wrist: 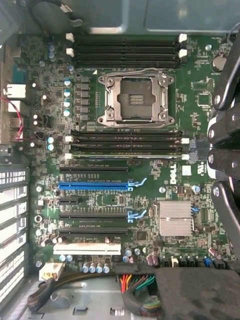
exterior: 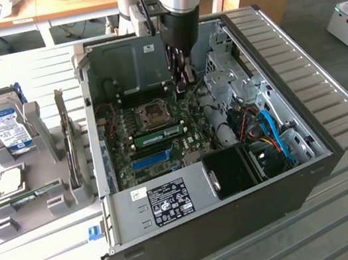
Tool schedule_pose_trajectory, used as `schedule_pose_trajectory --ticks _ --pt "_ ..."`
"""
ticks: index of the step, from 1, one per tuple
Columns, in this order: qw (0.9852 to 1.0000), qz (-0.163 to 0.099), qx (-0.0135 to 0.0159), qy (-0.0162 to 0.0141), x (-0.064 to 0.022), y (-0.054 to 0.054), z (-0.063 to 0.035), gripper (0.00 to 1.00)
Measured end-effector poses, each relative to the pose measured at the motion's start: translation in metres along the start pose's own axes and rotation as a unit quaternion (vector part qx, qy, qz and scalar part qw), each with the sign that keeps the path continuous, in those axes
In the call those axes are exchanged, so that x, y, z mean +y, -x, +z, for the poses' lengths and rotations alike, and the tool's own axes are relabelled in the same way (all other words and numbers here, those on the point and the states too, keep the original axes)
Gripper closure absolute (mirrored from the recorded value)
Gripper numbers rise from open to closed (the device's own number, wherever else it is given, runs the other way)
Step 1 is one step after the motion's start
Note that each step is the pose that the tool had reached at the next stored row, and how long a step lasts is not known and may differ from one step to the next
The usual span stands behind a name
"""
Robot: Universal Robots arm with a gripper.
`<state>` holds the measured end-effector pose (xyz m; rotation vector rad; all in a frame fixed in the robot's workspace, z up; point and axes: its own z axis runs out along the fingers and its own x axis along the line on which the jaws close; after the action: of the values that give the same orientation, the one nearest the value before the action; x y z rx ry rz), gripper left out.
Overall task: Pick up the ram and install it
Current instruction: 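Press down the ram until it locks into place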
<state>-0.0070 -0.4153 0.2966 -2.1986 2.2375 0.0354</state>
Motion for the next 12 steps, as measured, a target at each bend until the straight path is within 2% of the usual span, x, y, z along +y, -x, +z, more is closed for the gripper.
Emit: schedule_pose_trajectory --ticks 12 --pt "1.0 0.001 0.0 -0.0001 -0.0002 0.0 0.0202 0.89"
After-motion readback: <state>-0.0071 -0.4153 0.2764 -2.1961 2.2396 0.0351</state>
